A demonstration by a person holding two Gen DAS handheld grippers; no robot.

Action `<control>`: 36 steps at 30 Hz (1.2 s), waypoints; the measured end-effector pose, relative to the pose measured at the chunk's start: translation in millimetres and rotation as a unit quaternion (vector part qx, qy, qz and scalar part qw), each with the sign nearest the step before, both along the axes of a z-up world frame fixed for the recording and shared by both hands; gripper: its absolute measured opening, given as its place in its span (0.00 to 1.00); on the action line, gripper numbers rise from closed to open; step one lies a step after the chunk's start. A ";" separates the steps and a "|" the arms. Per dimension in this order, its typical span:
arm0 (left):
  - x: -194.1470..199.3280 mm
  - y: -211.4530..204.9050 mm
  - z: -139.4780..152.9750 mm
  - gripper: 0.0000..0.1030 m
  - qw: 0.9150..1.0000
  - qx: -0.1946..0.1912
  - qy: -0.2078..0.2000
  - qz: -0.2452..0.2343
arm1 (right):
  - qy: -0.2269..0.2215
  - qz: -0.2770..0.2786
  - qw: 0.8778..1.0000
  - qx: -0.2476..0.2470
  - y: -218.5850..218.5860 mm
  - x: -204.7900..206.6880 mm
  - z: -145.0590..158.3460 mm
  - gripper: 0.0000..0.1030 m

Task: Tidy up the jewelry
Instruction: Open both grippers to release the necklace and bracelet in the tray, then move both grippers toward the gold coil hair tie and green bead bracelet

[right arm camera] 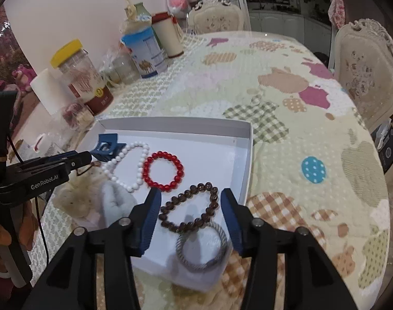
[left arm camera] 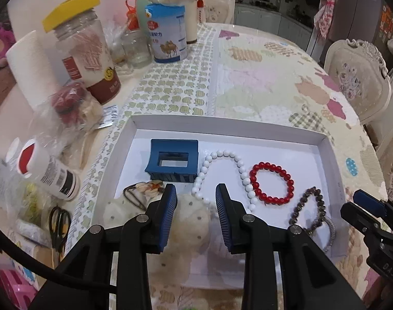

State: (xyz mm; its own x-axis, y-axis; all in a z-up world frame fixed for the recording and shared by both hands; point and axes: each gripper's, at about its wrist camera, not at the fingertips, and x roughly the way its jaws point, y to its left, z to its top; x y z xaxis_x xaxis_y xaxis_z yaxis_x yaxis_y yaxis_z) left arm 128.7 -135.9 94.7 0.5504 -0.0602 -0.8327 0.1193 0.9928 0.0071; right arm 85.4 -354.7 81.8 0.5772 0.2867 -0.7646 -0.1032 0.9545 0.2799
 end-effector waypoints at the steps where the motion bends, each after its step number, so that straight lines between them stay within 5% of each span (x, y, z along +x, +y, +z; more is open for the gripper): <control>1: -5.3 1.7 3.5 0.26 1.000 0.000 -0.005 0.002 | -0.004 -0.001 1.000 0.002 1.0 -6.0 4.2 0.49; 14: -74.1 18.3 29.7 0.26 0.999 0.014 -0.046 0.021 | -0.041 0.012 0.999 -0.011 20.4 -63.8 40.6 0.51; 36: -175.4 46.2 49.3 0.29 0.995 0.007 -0.076 0.058 | -0.050 0.054 0.997 -0.027 54.1 -145.6 58.3 0.59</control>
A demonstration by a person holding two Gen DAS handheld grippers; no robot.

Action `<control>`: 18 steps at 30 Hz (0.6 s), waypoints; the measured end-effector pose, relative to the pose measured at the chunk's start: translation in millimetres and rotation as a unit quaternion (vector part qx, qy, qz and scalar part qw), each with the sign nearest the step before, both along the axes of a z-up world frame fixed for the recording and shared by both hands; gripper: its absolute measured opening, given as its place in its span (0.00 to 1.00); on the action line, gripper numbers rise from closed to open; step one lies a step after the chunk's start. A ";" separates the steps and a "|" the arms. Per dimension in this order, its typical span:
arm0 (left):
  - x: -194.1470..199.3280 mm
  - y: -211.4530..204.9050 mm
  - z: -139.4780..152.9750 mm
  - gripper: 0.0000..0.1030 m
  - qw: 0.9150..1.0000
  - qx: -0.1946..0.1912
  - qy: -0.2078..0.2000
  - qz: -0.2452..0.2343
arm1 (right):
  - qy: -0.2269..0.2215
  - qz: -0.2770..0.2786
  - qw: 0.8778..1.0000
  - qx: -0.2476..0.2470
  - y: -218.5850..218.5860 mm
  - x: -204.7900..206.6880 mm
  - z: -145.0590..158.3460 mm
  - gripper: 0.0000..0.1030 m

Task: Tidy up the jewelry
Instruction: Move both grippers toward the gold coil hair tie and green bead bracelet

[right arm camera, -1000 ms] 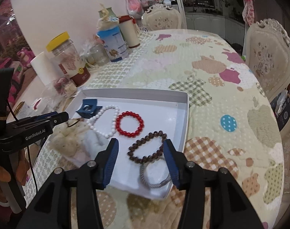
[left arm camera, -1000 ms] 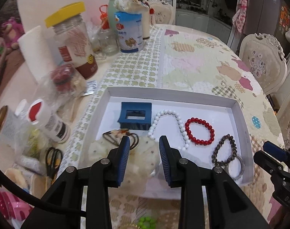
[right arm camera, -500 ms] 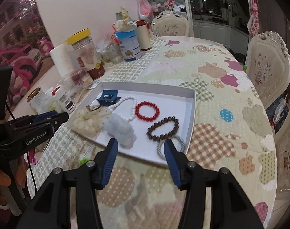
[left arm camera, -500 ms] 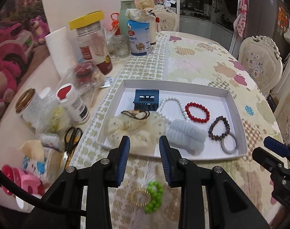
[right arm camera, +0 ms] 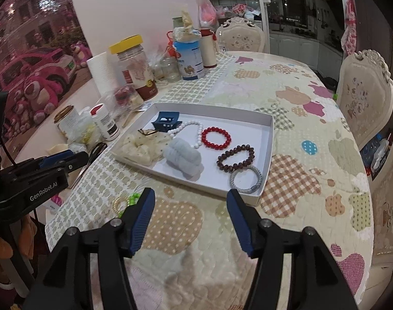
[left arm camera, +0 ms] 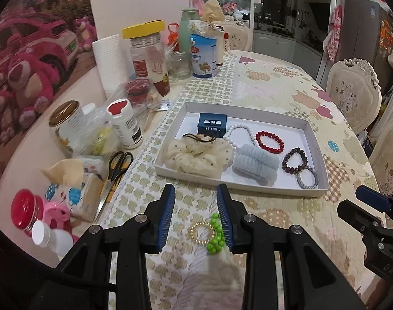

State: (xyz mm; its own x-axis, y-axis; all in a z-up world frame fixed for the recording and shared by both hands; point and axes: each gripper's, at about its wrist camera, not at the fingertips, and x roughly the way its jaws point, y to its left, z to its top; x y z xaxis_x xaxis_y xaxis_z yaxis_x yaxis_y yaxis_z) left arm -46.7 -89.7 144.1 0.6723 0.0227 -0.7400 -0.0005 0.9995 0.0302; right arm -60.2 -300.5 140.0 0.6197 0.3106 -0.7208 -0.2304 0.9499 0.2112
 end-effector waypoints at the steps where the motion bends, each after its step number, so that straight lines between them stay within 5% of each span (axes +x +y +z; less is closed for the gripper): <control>1: -3.0 0.7 0.3 0.30 1.000 -0.001 -0.001 0.001 | 0.000 0.002 1.000 0.000 1.3 -1.7 0.6 0.59; 18: -37.0 15.3 4.7 0.35 1.000 -0.008 -0.015 0.014 | -0.007 0.026 1.000 -0.009 16.3 -30.9 8.6 0.63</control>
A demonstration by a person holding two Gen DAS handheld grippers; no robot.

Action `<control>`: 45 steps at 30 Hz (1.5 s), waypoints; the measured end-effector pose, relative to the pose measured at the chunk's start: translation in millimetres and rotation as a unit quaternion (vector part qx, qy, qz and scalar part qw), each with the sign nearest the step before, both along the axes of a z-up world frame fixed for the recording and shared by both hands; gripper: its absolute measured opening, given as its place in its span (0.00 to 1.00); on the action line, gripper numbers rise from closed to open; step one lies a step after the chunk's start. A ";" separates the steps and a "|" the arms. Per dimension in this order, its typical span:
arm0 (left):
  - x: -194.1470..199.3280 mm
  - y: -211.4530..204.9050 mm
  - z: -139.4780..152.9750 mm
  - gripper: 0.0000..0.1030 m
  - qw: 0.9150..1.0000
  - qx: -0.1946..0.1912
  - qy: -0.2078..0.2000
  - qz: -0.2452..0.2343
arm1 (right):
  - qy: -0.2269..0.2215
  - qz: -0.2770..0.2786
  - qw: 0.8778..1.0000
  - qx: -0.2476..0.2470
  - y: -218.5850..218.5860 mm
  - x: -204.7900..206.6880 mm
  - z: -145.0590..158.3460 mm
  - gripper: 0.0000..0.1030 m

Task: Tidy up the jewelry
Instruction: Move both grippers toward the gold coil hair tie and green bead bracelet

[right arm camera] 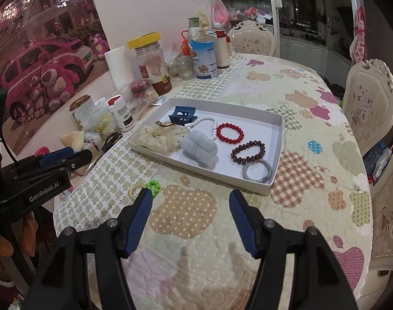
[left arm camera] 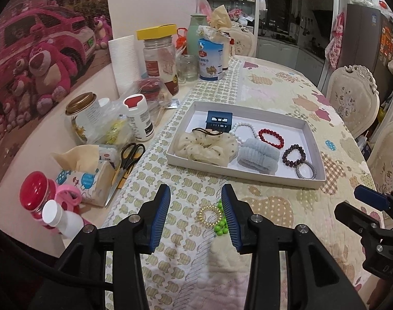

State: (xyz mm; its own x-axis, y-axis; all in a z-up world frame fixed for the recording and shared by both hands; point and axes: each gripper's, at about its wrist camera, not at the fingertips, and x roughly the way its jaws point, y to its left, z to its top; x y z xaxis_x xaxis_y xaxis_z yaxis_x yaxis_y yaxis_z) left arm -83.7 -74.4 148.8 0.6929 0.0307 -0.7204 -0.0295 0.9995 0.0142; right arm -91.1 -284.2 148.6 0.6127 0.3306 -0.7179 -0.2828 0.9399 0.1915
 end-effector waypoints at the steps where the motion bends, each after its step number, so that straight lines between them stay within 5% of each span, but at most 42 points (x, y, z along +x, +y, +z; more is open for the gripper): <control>1: -1.1 0.8 -0.3 0.35 1.000 0.000 0.000 0.001 | 0.000 0.001 1.000 -0.001 0.6 -1.1 -0.3 0.63; 26: 0.5 22.6 -15.9 0.35 1.000 0.000 0.020 0.023 | 0.020 0.020 1.000 -0.007 17.4 1.3 -17.4 0.64; 36: 14.0 67.6 -54.4 0.35 0.992 -0.079 0.095 0.038 | 0.066 0.062 0.996 0.012 48.0 25.0 -58.3 0.64; 45: 33.5 60.9 -84.8 0.35 0.989 -0.067 0.134 0.021 | 0.104 0.079 0.991 -0.008 75.5 68.3 -97.7 0.60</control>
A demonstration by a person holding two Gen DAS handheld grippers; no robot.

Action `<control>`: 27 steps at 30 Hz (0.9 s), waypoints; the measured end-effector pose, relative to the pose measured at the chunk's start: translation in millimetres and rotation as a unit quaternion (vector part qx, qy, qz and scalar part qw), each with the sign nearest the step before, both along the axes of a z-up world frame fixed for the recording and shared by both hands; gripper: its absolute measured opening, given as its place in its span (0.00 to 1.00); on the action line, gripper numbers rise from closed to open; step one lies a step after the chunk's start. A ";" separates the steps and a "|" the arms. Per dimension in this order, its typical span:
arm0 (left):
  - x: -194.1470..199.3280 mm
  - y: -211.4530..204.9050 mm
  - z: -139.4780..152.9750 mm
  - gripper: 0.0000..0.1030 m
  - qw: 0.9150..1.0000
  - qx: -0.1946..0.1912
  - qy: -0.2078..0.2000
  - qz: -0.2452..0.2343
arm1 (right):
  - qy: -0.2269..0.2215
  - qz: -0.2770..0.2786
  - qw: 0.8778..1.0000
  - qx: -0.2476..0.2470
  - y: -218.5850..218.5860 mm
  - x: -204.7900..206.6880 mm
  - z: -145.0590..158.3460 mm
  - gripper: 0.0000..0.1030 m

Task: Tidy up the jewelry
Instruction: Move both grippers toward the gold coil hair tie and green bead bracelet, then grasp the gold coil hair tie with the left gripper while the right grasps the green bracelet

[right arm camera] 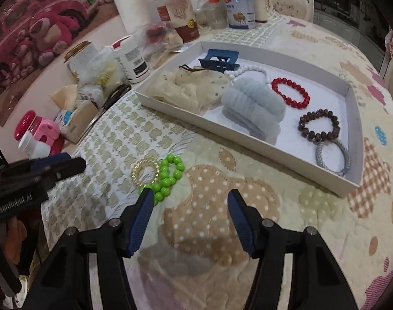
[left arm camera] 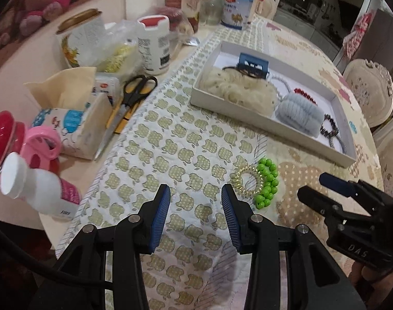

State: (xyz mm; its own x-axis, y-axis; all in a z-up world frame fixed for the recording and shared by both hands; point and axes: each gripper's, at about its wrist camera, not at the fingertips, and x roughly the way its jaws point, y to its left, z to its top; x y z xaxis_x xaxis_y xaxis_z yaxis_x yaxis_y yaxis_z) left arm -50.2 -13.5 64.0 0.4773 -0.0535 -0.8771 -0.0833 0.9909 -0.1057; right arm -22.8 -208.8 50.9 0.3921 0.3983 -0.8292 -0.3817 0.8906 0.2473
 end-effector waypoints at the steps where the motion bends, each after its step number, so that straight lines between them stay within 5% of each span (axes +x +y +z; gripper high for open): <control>1: 2.9 -1.1 -2.8 0.35 1.000 0.000 0.003 -0.003 | 0.003 -0.002 1.000 -0.001 -0.3 1.8 -1.8 0.60; 22: 48.1 -32.3 -41.0 0.35 0.997 -0.015 0.047 -0.063 | 0.013 -0.018 1.000 -0.006 -11.5 14.6 -6.9 0.61; 26: 46.7 -36.5 -42.8 0.07 0.996 0.019 0.039 -0.081 | 0.015 -0.009 1.000 -0.007 -4.0 21.2 -9.1 0.60; 27: 46.0 -33.9 -42.9 0.06 0.996 0.019 0.038 -0.081 | 0.015 -0.005 1.000 -0.008 -1.2 22.5 -9.9 0.60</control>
